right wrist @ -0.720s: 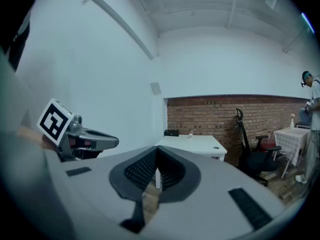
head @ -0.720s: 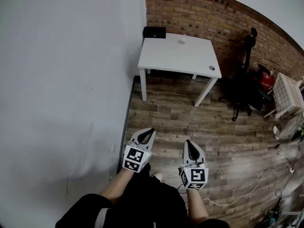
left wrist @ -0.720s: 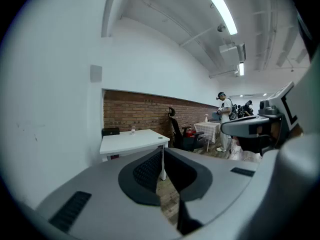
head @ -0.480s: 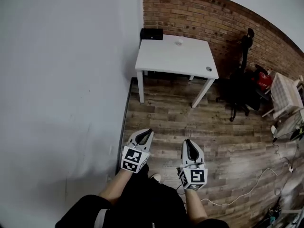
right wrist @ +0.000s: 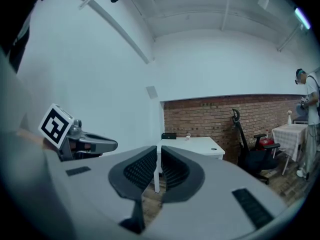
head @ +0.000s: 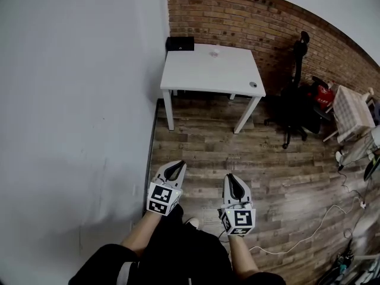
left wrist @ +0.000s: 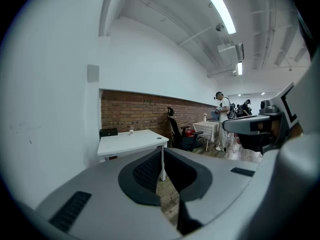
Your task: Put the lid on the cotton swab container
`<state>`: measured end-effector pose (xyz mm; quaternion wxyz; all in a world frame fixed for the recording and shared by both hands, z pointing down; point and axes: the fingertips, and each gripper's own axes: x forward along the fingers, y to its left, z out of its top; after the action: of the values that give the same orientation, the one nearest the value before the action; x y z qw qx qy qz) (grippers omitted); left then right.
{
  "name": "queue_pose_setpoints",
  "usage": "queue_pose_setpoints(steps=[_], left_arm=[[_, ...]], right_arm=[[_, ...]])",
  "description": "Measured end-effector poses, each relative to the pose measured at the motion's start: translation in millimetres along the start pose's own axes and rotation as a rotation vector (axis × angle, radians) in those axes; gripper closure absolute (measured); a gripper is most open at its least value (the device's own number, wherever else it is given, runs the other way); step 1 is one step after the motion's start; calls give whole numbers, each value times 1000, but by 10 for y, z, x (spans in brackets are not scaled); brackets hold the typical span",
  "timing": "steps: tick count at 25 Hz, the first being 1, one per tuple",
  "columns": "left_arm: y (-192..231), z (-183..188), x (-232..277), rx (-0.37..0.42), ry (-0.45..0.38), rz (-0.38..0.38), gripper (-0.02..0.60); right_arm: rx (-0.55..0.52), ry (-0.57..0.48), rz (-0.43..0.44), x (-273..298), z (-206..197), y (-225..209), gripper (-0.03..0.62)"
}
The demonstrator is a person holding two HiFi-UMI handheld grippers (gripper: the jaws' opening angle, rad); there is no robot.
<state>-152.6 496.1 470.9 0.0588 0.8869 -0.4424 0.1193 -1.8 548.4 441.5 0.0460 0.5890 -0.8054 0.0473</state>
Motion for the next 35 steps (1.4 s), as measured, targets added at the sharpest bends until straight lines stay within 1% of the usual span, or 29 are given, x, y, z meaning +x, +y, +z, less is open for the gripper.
queue_pose_setpoints(steps=[7, 13, 19, 22, 30, 35], left_arm=[[-13, 1, 86, 34, 3, -4, 557], [74, 16, 253, 30, 4, -2, 557], [282, 91, 580, 26, 3, -12, 557], [397, 68, 771, 23, 24, -15, 557], [887, 262, 1343, 9, 23, -19, 557], [1169, 334, 1701, 3, 28, -40, 557]], right_arm=[[0, 10, 7, 27, -47, -116, 570], [15, 25, 5, 173, -107, -230, 571], [19, 37, 0, 513, -84, -377, 571], [20, 44, 0, 713, -77, -475, 571], [23, 67, 6, 1443, 46, -650, 571], [25, 84, -4, 1873, 92, -743, 571]])
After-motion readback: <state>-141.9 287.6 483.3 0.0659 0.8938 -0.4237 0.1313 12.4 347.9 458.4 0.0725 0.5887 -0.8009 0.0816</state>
